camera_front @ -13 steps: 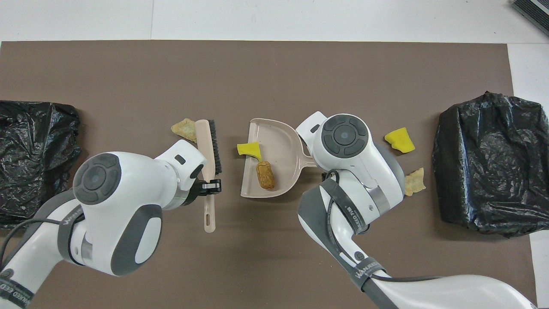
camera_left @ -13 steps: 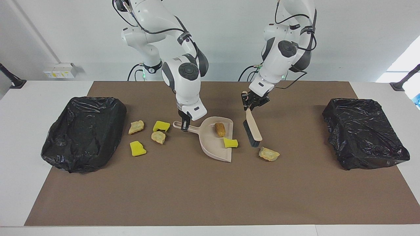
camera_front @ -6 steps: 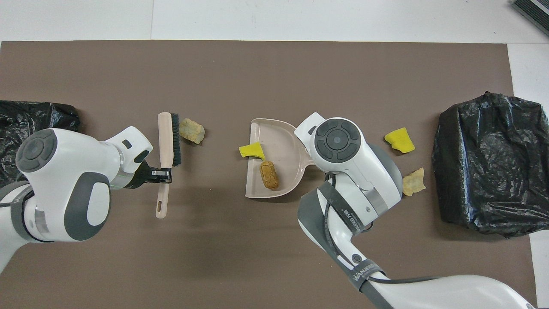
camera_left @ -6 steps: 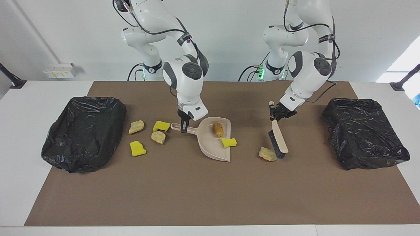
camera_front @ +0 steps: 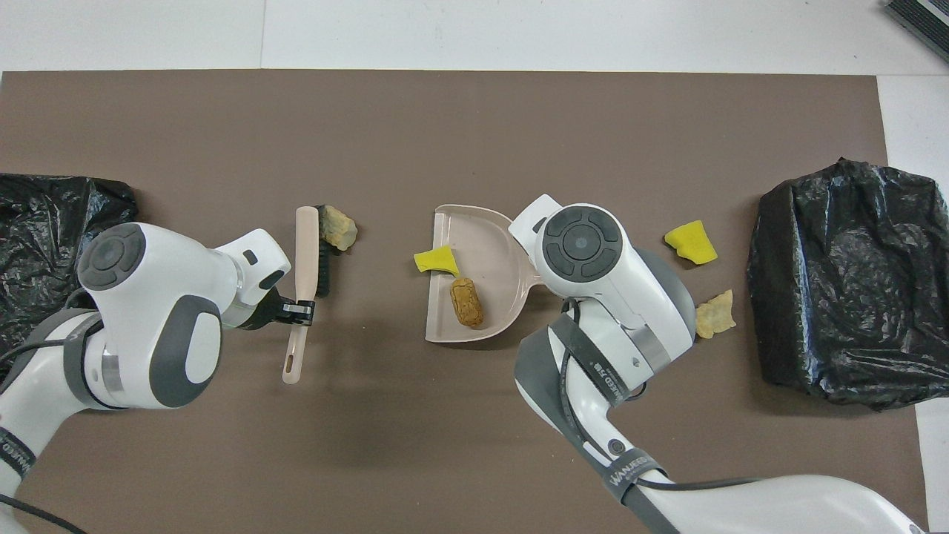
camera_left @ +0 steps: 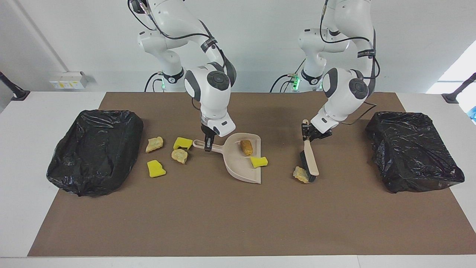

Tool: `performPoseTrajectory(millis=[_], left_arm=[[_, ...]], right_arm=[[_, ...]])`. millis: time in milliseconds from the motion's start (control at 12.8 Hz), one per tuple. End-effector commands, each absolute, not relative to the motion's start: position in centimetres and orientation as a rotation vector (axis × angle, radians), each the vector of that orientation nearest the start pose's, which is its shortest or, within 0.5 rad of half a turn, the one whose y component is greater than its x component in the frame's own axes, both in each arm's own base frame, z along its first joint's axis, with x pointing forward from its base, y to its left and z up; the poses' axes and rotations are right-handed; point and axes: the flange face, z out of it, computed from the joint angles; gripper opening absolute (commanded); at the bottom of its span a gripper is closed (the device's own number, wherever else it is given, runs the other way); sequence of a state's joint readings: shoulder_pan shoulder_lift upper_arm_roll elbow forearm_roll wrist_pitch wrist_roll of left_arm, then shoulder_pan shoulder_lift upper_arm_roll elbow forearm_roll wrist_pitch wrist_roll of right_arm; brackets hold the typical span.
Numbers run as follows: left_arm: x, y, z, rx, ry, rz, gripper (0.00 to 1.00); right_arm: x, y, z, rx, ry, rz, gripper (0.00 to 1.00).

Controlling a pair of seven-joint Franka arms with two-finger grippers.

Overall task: Sweep and dump trash in bin
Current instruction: 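Sweep the remaining debris into the dustpan with the left gripper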

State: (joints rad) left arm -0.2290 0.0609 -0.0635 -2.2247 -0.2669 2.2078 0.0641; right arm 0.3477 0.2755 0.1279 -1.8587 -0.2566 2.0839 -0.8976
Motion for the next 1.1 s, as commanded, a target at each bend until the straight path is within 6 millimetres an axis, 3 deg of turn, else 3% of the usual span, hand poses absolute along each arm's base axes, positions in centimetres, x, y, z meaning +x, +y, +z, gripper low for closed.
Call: performPoseTrajectory(millis=[0, 235, 627, 1020], left_arm=[[47.9, -20.4, 33.8, -3.301, 0.372, 0.187, 0.0], [45.7, -25.3, 34.1, -3.295, 0.365, 0.189, 0.0], [42.3, -30.8, 34.9, -3.292, 0.402, 0.201, 0.0], [40.4, -33.0, 35.4, -3.286, 0.386, 0.219, 0.0]], right_arm=[[55.6, 26.6, 36.6, -2.392, -2.312, 0.149, 0.0], [55.7, 26.7, 36.5, -2.402, -2.299, 0.139, 0.0], [55.7, 26.9, 36.3, -2.398, -2.297, 0.134, 0.0], [55.7, 26.8, 36.3, -2.402, -2.285, 0.129, 0.0]])
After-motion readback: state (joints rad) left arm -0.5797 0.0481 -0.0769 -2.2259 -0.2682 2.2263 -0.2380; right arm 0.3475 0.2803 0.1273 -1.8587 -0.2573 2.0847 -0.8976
